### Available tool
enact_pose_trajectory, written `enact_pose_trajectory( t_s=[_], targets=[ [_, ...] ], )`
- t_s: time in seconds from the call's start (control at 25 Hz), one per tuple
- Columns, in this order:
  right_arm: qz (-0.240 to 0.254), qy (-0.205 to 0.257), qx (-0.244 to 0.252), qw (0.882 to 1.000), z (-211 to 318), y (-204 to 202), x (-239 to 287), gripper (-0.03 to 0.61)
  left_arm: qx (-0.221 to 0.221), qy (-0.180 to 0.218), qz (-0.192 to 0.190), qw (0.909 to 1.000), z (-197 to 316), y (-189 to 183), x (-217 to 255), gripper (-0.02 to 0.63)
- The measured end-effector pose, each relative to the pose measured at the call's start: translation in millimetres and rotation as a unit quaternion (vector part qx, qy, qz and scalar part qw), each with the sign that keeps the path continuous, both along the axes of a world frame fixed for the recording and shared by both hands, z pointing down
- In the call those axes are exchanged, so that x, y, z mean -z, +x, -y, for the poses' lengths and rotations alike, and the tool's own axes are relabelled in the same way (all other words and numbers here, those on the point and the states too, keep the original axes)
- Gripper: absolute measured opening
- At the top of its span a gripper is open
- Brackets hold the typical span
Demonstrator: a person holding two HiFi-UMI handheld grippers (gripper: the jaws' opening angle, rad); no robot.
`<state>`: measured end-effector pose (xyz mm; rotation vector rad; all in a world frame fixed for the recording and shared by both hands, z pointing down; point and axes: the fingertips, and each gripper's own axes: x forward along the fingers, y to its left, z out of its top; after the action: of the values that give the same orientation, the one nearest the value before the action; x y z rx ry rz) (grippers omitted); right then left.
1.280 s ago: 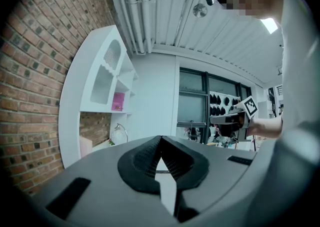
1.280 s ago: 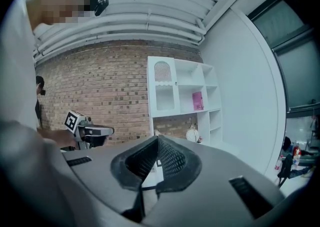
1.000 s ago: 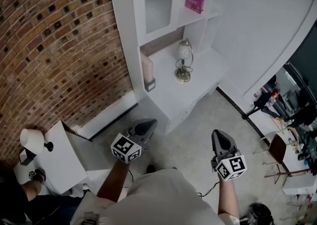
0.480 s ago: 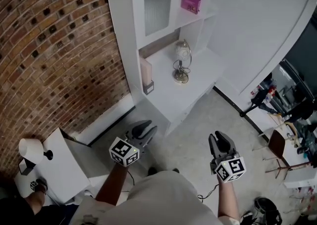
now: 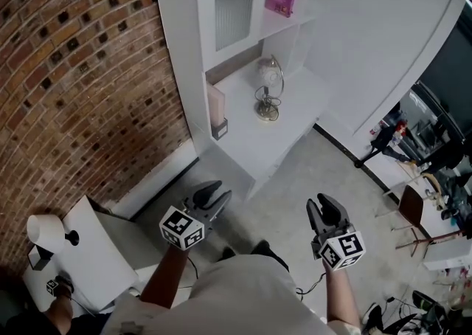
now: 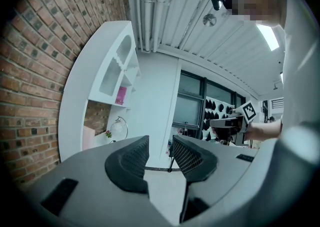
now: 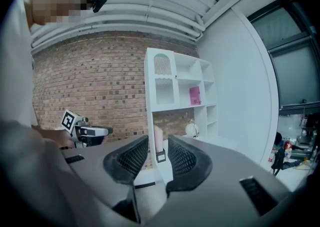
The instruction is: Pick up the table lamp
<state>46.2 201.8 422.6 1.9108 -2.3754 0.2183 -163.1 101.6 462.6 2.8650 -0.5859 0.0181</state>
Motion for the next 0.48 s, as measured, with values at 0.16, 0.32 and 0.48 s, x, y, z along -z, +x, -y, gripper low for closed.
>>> enact_pose_trajectory(
  t_s=[0.16, 0.32, 0.48],
  targets=[
    [0.004, -0.003, 0.000, 1.000, 10.6, 2.1, -6.2, 0.138, 0.001, -0.008, 0.000, 1.0000, 6.8, 2.1, -8.5, 0.166],
    [0.010, -0.006, 0.009, 1.000, 31.9, 10.3, -13.6, 0.138, 0.005, -0.017, -0.001, 0.9998, 21.1, 11.2, -14.9, 0.172],
    [0.019, -0.006, 0.019, 1.000, 63.1, 23.2, -20.9, 0.138, 0.012, -0.024, -0.001, 0.9996, 43.1, 25.8, -19.6, 0.180]
  ],
)
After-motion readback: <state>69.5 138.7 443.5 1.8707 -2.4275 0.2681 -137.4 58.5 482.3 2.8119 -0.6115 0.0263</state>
